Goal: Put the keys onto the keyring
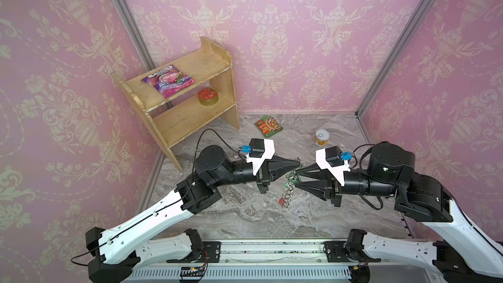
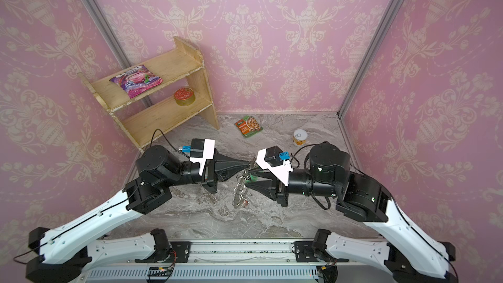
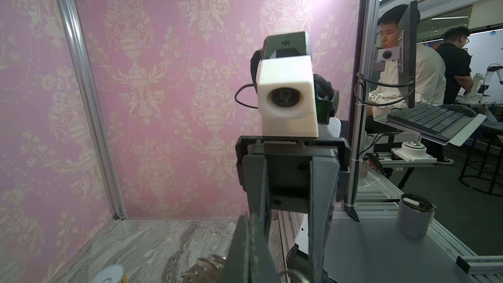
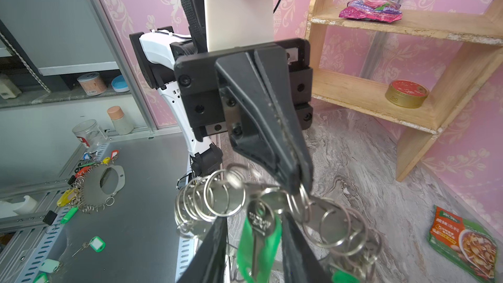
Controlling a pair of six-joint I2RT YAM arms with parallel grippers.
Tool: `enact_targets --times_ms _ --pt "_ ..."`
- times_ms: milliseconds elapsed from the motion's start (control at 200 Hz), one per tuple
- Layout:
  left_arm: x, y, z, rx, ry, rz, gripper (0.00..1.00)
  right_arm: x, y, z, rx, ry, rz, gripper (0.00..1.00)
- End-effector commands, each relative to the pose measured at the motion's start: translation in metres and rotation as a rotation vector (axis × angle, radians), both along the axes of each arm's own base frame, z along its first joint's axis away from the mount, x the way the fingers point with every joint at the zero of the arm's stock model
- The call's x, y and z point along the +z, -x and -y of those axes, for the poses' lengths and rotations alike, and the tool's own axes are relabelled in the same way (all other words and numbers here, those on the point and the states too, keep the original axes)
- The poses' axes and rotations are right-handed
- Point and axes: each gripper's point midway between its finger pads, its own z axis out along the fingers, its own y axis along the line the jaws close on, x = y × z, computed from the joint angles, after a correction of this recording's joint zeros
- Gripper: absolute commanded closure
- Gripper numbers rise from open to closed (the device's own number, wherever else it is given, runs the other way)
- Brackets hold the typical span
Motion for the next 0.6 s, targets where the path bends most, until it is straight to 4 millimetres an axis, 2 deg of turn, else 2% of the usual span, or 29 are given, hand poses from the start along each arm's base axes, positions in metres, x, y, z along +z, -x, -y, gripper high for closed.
enact_targets --times_ms 0,290,460,595 --pt "0.020 0.009 -0.010 -0.020 0.071 0.046 1.00 0.008 0.002 0.010 -0.021 0.000 0.029 0.63" --pt "0.024 0.016 -0.013 -0.046 0.095 0.070 1.00 0.009 0.003 0.023 -0.056 0.017 0.049 0.58" --pt "0.025 0.019 -0.013 -0.063 0.108 0.083 1.00 0.022 0.006 0.033 -0.073 -0.015 0.083 0.57" --pt "0.027 0.022 -0.013 -0.082 0.115 0.086 1.00 0.031 0.006 0.031 -0.069 -0.053 0.097 0.63"
